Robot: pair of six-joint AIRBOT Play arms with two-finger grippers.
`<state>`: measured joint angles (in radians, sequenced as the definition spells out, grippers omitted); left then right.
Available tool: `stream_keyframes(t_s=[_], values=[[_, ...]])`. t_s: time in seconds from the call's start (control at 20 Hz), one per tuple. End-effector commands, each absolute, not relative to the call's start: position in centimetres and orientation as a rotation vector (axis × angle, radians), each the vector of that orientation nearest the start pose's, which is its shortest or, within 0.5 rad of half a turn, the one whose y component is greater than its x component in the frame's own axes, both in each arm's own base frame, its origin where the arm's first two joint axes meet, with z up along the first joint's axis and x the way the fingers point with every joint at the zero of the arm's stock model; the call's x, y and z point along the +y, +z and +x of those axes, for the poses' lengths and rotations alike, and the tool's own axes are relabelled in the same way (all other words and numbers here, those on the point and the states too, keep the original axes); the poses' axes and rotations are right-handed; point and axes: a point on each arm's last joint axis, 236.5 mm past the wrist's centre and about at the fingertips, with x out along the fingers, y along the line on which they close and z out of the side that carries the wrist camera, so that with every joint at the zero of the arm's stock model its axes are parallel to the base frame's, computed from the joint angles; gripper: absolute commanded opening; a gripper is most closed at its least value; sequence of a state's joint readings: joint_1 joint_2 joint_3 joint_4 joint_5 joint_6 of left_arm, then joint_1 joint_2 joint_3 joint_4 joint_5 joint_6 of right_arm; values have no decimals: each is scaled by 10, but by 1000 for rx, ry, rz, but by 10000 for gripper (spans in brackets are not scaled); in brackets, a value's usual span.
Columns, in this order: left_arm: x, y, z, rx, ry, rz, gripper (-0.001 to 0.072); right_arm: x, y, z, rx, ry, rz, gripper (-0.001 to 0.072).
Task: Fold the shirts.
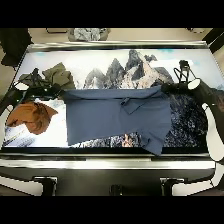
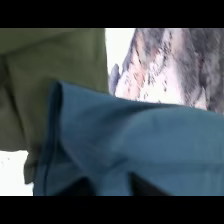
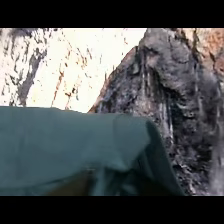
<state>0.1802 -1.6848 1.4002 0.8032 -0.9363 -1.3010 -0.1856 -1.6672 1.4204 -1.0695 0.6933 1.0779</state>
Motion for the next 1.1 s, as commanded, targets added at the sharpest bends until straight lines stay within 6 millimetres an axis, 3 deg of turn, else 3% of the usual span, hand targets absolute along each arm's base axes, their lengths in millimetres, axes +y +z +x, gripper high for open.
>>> stream_keyframes(t_s=[0.0,0.1,0.15,0.25,0.35,0.45,0.5,0.6,0.65,1.05], values=[[-43,-4,479,1213,-374,-684,546,-45,32,533,883,249,47,573],[-32,2,433,1360,-407,-687,537,-81,59,497,946,252,25,573],[-24,-3,408,1438,-388,-644,535,-95,59,471,1015,254,45,573],[-13,-23,358,1545,-296,-568,530,-113,41,408,1239,284,85,572],[-27,-42,311,1578,-270,-598,528,-121,20,360,1424,300,99,571],[-39,-63,271,1595,-240,-625,406,-112,6,348,1465,323,142,571],[-46,-71,256,1597,-254,-634,403,-105,1,346,1469,345,171,571],[-65,-79,242,1598,-305,-700,415,-99,-6,340,1488,362,195,571],[-73,-81,239,1591,-328,-735,461,-100,-8,338,1495,363,184,571],[-88,-105,245,1594,-276,-716,458,-112,-21,347,1468,323,146,571]])
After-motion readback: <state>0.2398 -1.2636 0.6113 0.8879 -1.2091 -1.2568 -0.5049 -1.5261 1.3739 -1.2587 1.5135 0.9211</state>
